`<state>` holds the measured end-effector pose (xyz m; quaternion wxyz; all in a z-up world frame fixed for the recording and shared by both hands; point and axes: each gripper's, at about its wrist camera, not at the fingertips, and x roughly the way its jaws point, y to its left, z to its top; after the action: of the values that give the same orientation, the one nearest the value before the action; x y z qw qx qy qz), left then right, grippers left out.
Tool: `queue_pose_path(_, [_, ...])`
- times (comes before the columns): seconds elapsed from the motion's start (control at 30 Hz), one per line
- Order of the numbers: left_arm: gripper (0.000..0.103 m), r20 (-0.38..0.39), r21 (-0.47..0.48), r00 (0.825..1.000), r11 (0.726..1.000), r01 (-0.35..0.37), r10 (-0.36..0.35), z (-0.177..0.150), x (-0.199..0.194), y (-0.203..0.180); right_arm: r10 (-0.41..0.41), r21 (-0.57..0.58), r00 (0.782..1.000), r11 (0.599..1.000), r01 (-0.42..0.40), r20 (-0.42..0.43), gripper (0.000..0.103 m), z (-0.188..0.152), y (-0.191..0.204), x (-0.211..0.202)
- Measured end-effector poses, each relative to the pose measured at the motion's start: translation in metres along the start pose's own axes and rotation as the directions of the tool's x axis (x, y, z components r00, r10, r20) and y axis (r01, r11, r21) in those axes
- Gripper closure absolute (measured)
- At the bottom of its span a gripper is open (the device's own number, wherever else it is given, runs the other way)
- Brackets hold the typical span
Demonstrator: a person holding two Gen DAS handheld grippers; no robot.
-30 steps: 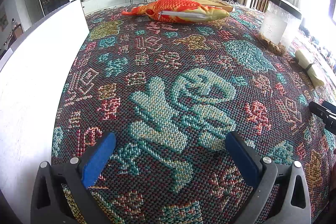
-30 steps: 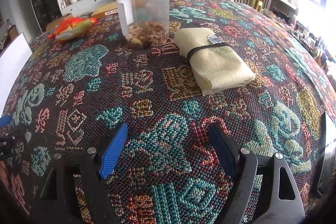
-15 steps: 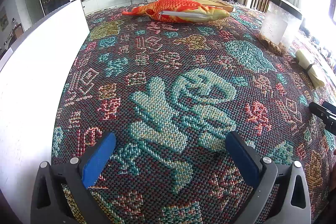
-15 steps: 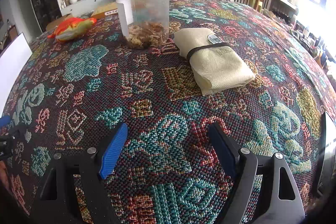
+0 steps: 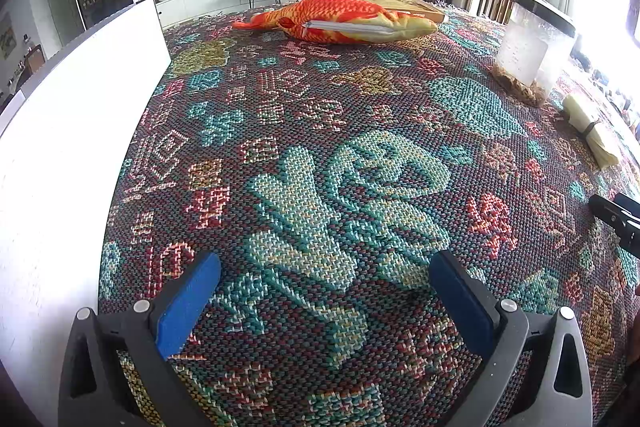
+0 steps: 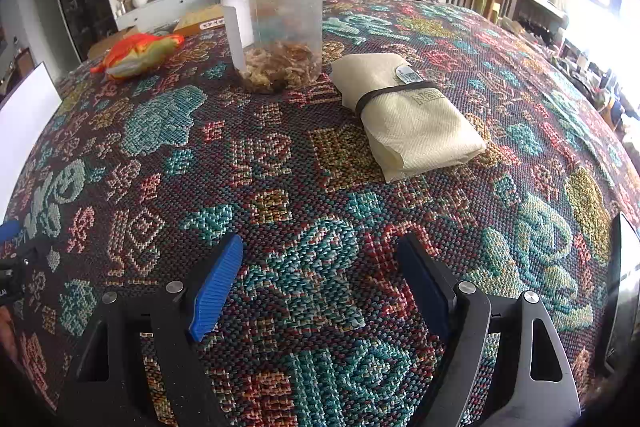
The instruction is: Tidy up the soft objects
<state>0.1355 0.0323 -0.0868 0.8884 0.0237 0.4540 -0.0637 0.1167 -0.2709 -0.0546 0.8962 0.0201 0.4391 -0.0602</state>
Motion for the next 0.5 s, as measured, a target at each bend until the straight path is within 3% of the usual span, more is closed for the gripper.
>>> queue_pose_path(0.5, [0.000,-0.001,-0.005,1.000,1.000,-0.003,0.003,0.0004,-0.0004,0.0009,0.001,0.000,1.000,1.000,-0.001,0.000,0.020,-0.0007,-0.0003,0.0000])
